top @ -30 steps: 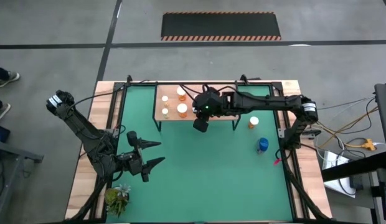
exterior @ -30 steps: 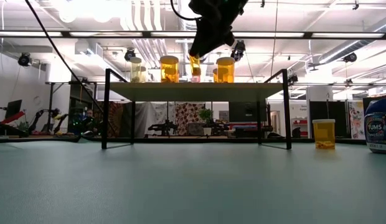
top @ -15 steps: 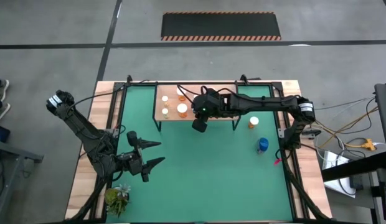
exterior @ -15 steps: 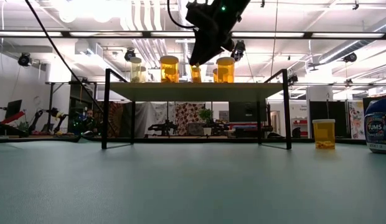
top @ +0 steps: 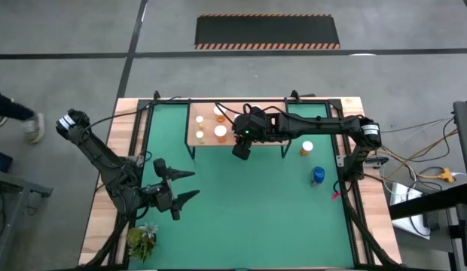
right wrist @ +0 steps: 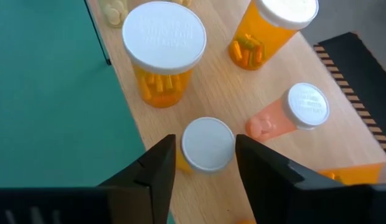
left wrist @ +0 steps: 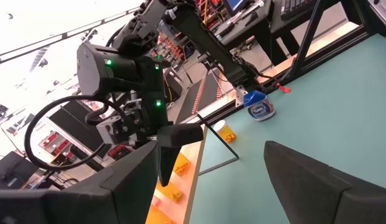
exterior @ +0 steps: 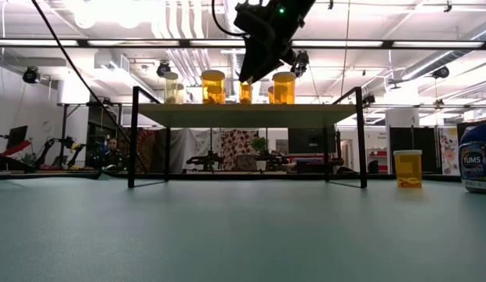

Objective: Pick and place medicine bottles onto shelf by color
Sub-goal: Move the small orange pill bottle to the middle of the shelf

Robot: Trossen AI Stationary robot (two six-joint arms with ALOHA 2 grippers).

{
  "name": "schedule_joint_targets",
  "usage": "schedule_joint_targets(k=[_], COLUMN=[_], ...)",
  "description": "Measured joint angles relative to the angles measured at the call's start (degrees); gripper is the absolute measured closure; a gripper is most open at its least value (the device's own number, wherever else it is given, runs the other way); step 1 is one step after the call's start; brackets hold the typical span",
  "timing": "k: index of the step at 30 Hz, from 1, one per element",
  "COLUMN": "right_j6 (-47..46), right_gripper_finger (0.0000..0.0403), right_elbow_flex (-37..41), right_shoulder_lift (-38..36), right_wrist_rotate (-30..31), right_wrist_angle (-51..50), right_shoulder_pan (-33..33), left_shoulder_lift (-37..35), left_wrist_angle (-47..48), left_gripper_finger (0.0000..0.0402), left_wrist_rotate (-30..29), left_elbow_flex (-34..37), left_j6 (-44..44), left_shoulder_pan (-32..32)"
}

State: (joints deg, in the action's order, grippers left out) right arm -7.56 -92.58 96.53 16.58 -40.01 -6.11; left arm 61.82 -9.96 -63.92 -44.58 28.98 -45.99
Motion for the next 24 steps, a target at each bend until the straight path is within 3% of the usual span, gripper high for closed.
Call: schedule_joint_targets(k=[14,24], right_j6=[0.66,3.09], right_gripper_finger=[0.0247,0.0302], right_elbow_flex=[-3.69,-8.03], right_shoulder_lift=[-1.16,-1.27], right_wrist_rotate=[0.00,-0.02], right_wrist_angle=[-4.42,-6.11], right_shoulder_pan=[-0.02,-0.02], left_shoulder_lift=[0.00,0.00], left_wrist_angle=[0.00,0.00], left_gripper_finger=[0.0132,0.0132], left_wrist_rotate=[0.00,0.00], left_elbow_flex=[0.00,0.00], left_j6=[-0.01,-0.01], left_shoulder_pan=[0.01,0.01])
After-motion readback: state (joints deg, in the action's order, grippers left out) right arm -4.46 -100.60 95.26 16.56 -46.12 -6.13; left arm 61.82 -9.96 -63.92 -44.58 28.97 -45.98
